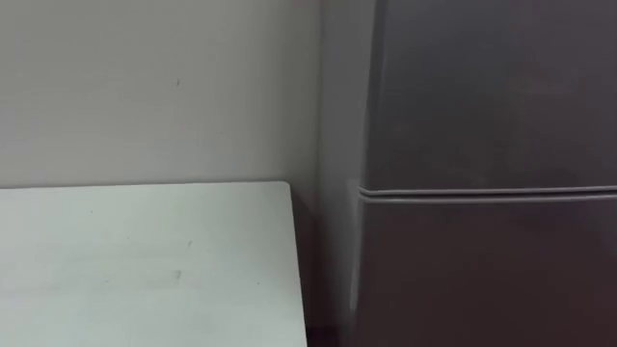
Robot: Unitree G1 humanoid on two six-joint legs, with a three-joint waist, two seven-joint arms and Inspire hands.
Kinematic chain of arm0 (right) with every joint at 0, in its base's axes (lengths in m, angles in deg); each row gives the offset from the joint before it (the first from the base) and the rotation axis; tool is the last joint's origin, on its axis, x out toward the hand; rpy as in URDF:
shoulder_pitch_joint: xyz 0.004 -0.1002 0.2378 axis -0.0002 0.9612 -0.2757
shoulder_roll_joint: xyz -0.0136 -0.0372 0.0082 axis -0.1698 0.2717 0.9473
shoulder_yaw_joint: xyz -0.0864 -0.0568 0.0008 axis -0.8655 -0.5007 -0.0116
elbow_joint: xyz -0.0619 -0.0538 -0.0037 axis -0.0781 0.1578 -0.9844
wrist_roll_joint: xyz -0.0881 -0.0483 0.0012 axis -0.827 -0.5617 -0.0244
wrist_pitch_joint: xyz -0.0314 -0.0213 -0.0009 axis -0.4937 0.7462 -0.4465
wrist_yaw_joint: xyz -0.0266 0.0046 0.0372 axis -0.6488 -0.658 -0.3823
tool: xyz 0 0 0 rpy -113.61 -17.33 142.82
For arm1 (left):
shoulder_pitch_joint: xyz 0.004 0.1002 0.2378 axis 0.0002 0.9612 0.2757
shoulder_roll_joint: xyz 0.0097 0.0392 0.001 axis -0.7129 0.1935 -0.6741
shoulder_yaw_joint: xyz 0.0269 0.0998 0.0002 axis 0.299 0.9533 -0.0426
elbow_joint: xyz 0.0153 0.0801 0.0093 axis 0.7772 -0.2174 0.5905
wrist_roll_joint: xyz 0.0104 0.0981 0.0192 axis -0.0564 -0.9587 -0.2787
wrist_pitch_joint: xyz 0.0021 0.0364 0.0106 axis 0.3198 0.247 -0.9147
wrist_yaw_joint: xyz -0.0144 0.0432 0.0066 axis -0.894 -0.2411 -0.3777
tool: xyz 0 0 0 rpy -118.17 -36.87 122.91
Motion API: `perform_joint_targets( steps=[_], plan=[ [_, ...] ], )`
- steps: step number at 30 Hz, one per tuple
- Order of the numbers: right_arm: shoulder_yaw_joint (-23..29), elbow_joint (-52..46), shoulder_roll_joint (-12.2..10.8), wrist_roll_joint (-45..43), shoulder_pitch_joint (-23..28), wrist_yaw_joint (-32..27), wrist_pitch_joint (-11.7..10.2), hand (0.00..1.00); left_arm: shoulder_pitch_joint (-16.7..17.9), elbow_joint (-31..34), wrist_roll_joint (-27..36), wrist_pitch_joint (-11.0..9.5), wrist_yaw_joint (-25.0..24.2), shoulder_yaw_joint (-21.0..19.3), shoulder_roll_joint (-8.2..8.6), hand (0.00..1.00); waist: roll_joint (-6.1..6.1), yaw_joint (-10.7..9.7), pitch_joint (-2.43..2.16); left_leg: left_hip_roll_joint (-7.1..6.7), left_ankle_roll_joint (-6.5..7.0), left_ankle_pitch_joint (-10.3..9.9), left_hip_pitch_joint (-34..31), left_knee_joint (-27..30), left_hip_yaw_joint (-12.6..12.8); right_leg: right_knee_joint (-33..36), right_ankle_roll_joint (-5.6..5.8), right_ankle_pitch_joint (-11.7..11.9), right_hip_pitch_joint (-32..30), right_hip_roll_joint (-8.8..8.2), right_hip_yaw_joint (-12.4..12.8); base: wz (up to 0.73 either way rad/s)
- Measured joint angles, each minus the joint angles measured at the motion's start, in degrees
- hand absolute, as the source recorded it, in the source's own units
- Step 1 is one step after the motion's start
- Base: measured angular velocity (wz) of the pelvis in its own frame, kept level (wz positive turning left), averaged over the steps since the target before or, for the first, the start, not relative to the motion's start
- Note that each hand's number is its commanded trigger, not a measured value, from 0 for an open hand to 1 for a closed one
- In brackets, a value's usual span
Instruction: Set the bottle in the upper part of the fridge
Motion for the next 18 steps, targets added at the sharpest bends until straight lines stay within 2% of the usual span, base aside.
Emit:
perform_joint_targets(
  steps=[4, 7, 12, 18],
  plan=[
    [-1.1, 3.6, -2.5, 2.2, 1.0, 0.0, 0.2, 0.00, -1.1, 0.0, 1.3, -0.1, 0.9, 0.0, 0.63, 0.00, 0.79, -0.1, -0.09, 0.00, 0.01, 0.0, -0.1, -0.2, 0.5, 0.2, 0.01, 0.0, -0.5, -0.06, 0.2, -0.07],
    [-1.4, 6.8, -4.0, 1.8, 2.0, -0.3, 0.1, 0.00, -1.0, -0.1, 2.3, -1.0, 1.9, 0.0, 1.01, 0.00, 1.40, -0.3, -0.13, 0.00, 0.00, 0.0, 0.1, -0.3, 0.5, 0.1, 0.04, -0.1, -0.4, 0.00, 0.4, 0.00],
    [-3.8, 14.2, -4.4, 0.6, 2.3, 0.8, 0.2, 0.00, -0.4, -1.1, 2.3, -1.6, 3.3, 0.0, 1.25, 0.00, 1.39, -0.2, -0.13, -0.06, 0.01, 0.0, 0.1, -0.3, 0.5, 0.0, 0.15, -0.2, -0.4, -0.02, 0.8, 0.00],
    [-6.4, 21.4, -4.9, -6.8, 3.0, 3.8, 0.8, 0.00, -0.9, -5.0, 2.8, -1.3, 3.7, 0.0, 1.82, 0.00, 1.23, -0.2, -0.02, -0.05, 0.03, 0.0, 0.7, -0.3, 0.4, 0.0, 0.14, -0.2, -0.4, 0.01, 1.2, -0.01]
  ],
)
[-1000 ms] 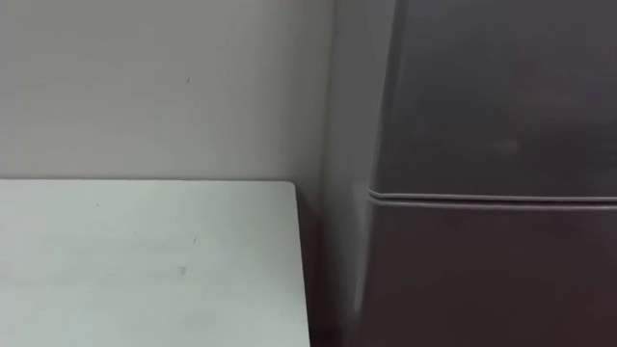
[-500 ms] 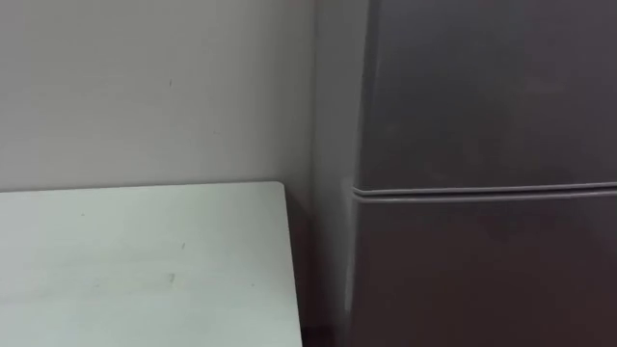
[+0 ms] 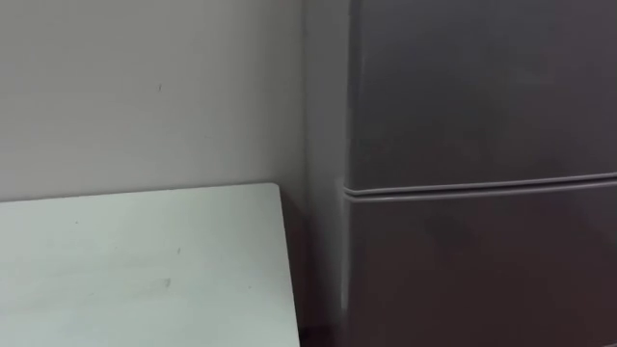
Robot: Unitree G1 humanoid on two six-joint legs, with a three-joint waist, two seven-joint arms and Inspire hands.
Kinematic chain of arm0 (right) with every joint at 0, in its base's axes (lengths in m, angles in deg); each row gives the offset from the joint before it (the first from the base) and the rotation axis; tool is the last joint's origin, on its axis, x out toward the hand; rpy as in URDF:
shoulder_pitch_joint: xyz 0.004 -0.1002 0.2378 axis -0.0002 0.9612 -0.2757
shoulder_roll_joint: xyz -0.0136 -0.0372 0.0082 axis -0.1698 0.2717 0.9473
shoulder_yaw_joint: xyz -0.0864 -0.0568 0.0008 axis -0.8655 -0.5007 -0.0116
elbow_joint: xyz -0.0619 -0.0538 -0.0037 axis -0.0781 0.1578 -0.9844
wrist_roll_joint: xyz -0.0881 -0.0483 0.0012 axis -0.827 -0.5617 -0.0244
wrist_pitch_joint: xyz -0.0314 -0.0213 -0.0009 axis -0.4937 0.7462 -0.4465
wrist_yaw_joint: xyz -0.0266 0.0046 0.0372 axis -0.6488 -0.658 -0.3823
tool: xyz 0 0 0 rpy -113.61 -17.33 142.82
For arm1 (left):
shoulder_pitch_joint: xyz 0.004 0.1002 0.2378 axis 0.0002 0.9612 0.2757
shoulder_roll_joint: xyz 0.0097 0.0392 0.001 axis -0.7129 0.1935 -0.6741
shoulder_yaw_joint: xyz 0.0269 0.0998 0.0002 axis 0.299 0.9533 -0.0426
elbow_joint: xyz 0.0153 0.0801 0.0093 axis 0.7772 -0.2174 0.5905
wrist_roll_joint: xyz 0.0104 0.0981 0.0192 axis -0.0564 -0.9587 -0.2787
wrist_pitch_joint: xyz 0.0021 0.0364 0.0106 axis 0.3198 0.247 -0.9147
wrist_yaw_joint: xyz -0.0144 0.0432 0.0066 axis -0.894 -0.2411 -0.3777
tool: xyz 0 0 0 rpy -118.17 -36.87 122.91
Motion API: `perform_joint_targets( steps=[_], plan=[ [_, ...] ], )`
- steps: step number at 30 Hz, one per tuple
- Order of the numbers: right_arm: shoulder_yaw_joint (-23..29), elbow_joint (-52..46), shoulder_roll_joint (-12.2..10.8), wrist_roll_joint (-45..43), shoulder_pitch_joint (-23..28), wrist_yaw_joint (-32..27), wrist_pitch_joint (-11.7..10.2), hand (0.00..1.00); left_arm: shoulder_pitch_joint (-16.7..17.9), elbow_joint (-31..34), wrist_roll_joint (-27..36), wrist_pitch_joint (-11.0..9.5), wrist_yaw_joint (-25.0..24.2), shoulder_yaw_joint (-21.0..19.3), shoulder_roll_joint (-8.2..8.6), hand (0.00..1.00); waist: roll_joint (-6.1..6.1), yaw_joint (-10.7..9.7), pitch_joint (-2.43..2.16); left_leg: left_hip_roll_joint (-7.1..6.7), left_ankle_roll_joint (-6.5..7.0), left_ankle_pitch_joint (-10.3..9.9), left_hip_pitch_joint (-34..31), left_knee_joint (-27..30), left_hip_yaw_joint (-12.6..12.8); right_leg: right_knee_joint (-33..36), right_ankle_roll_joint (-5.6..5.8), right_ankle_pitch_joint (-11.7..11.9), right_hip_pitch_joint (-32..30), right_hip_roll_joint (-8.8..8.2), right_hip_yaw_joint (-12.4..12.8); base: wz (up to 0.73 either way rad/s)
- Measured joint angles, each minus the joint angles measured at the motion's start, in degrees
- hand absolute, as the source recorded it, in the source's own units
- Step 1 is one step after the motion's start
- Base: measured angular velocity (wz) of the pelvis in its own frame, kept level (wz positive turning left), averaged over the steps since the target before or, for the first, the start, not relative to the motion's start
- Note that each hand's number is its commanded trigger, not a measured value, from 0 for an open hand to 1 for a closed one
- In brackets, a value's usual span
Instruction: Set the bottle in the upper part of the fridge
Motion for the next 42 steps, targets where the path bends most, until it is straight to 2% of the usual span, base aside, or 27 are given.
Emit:
perform_joint_targets(
  steps=[3, 8, 17, 19, 21, 28, 35, 42],
  plan=[
    [-2.6, 3.8, -0.3, -4.1, 0.1, 2.5, 0.6, 0.00, 0.0, -0.3, 0.5, 0.0, -0.1, 0.1, 0.01, 0.00, -0.16, 0.3, 0.17, 0.02, 0.01, 0.0, 0.1, 0.0, 0.0, 0.1, -0.02, -0.1, 0.1, 0.02, 0.1, 0.00],
    [-6.1, 7.1, -1.0, -6.5, 0.5, 6.8, 0.7, 0.00, -0.2, -0.3, 0.5, -0.2, -0.2, 1.6, 0.17, 0.00, -0.13, 0.4, 0.16, -0.03, 0.10, -0.1, -0.1, 0.0, 0.1, 0.1, -0.01, -0.1, -0.1, 0.00, 0.2, 0.00],
    [-10.8, 9.4, -2.7, -19.9, -0.8, 16.0, 0.7, 0.00, -2.3, -0.8, 0.4, -0.9, 0.3, 2.8, 0.35, 0.00, 0.76, 0.9, 0.17, 0.02, 0.09, -0.1, -0.6, 0.2, 0.1, 0.0, -0.04, 0.0, -0.5, 0.01, 0.0, 0.00],
    [-12.3, 10.3, -2.9, -21.9, -1.9, 18.7, 1.1, 0.00, -2.6, -0.7, 0.4, -0.9, 0.2, 3.8, 0.34, 0.00, 0.79, 1.6, 0.19, 0.01, 0.09, -0.1, -0.7, 0.1, 0.1, -0.1, -0.03, 0.0, -0.3, 0.00, 0.0, 0.00],
    [-13.7, 10.7, -2.9, -22.7, -2.7, 20.9, 1.8, 0.00, -3.0, -0.6, 0.4, -0.9, -0.1, 4.7, 0.35, 0.00, 0.79, 1.9, 0.19, 0.01, 0.09, -0.1, -0.7, 0.1, 0.1, -0.1, -0.03, 0.0, -0.3, -0.01, -0.2, 0.00],
    [-17.5, 13.2, -3.1, -23.0, -4.4, 27.5, 2.0, 0.00, -3.0, -0.7, 0.3, -0.9, -1.3, 5.1, 0.39, 0.00, 0.75, 2.1, 0.20, -0.04, 0.09, -0.1, -0.9, 0.1, -0.3, -0.1, -0.03, 0.0, 0.1, -0.06, -1.0, 0.04],
    [-18.7, 13.6, -3.0, -23.1, -4.5, 30.4, 3.2, 0.00, -3.1, -1.4, -0.6, -0.5, -1.6, 5.1, 0.40, 0.00, 0.32, 2.7, 0.25, -0.10, 0.08, -0.1, -0.8, 0.3, -0.5, -0.2, 0.00, 0.0, 0.4, -0.15, -1.2, 0.01],
    [-19.3, 15.2, -2.8, -22.5, -5.6, 31.9, 4.2, 0.00, -4.5, -3.1, -1.3, 1.0, -1.7, 6.1, 0.37, 0.00, 0.15, 3.4, 0.30, -0.15, 0.10, -0.1, -0.8, 0.3, -1.4, -0.3, 0.05, -0.1, 0.7, -0.17, -1.6, 0.04]
  ],
)
